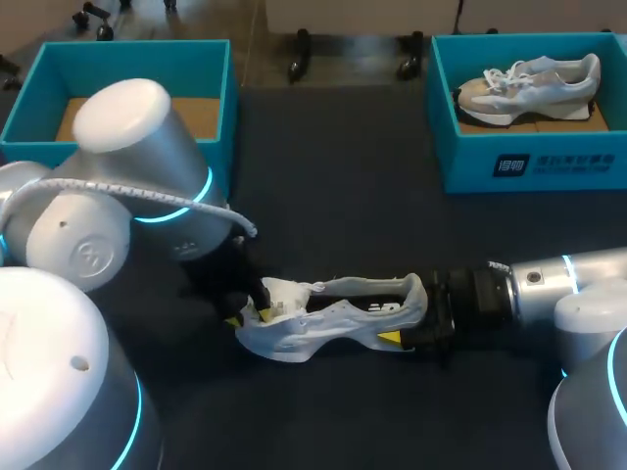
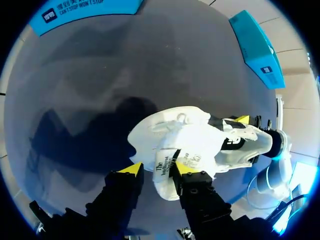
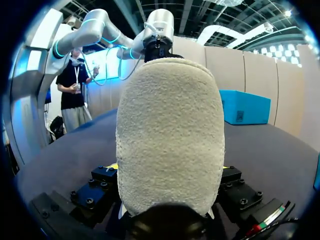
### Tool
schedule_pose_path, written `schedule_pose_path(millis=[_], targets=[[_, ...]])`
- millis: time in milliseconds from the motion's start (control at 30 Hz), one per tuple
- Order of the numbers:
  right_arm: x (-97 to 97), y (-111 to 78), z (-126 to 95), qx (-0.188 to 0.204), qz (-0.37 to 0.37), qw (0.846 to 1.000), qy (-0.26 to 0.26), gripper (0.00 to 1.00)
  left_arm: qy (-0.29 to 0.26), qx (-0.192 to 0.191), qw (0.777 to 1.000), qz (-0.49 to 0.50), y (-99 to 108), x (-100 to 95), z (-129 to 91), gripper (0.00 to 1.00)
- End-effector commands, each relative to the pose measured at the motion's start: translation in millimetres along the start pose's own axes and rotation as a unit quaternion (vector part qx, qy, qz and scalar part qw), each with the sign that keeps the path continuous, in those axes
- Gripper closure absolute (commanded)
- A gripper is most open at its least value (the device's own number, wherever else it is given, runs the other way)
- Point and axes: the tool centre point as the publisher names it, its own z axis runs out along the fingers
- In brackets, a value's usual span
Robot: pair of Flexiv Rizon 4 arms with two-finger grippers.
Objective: Take the shoe out of the shoebox, open the shoe tongue, remove and reinsert the insole, then place the shoe into the shoebox
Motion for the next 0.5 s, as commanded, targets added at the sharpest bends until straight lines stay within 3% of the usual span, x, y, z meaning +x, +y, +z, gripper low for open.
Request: schedule_pose_path(millis=[33, 267, 500], targets=[[-0.3, 1.4, 1.4, 0.003, 0.0, 1.0, 0.001, 1.0, 0.025, 0.004, 1.0, -0.005, 1.4, -13.3, -4.4, 0.53], [-0.3, 1.4, 1.4, 0.003, 0.0, 1.0, 0.001, 1.0, 0.003, -0.003, 1.0, -0.015, -1.7, -23.1, -3.6, 0.38], [-0.3, 1.4, 1.4, 0.003, 0.0, 1.0, 0.001, 1.0, 0.005, 0.017, 0.999, 0.029, 2.8, -10.4, -40.6, 0.39]])
